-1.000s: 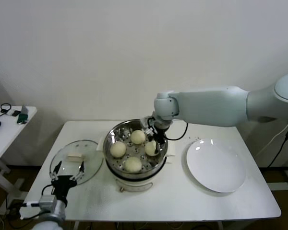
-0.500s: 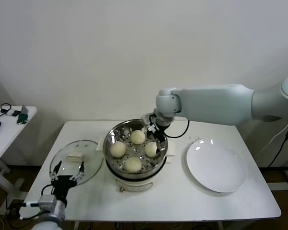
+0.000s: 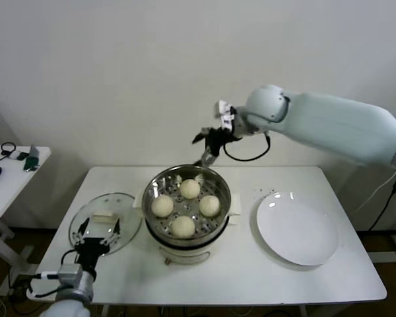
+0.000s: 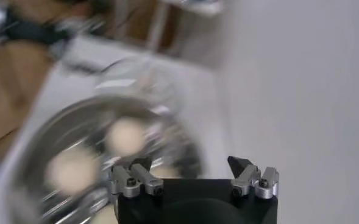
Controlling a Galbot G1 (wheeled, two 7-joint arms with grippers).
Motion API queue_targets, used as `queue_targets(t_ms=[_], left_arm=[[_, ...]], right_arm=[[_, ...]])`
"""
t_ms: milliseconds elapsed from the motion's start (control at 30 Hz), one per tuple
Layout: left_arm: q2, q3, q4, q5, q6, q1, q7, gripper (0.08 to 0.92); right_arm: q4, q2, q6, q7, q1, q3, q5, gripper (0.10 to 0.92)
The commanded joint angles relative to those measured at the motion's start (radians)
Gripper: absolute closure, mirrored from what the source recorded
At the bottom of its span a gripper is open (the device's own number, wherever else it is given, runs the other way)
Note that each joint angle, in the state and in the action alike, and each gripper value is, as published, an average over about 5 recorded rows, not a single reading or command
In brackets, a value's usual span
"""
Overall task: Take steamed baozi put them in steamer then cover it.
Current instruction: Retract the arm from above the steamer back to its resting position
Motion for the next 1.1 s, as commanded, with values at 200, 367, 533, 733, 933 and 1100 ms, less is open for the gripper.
queue_targets(t_ms=[200, 367, 533, 733, 933, 1100], left_arm=[[0.017, 0.031, 0.034, 0.079, 0.0, -0.058, 0.012, 0.177], [0.026, 0.032, 0.054, 0.115, -0.019, -0.069, 0.013, 0.177], [0.036, 0.031, 0.059, 0.135, -0.032, -0.07, 0.01, 0.177], [0.043, 0.024, 0.048, 0.164, -0.035, -0.065, 0.006, 0.177], [0.045, 0.022, 0.05, 0.202, -0.062, -0.048, -0.001, 0.177], [0.062, 0.021, 0.049, 0.272, -0.091, -0.02, -0.01, 0.177]], right_arm=[[0.12, -0.412, 0.169, 0.377, -0.771, 0.848, -0.047, 0.203], [0.185, -0.469, 0.249, 0.425, -1.161, 1.175, -0.044, 0.203], [0.215, -0.43, 0.301, 0.417, -1.507, 1.516, -0.06, 0.203], [0.269, -0.287, 0.377, 0.379, -1.836, 1.801, -0.124, 0.203], [0.308, -0.113, 0.482, 0.358, -2.035, 1.954, -0.247, 0.203], [0.343, 0.017, 0.554, 0.358, -2.152, 2.01, -0.329, 0.203]])
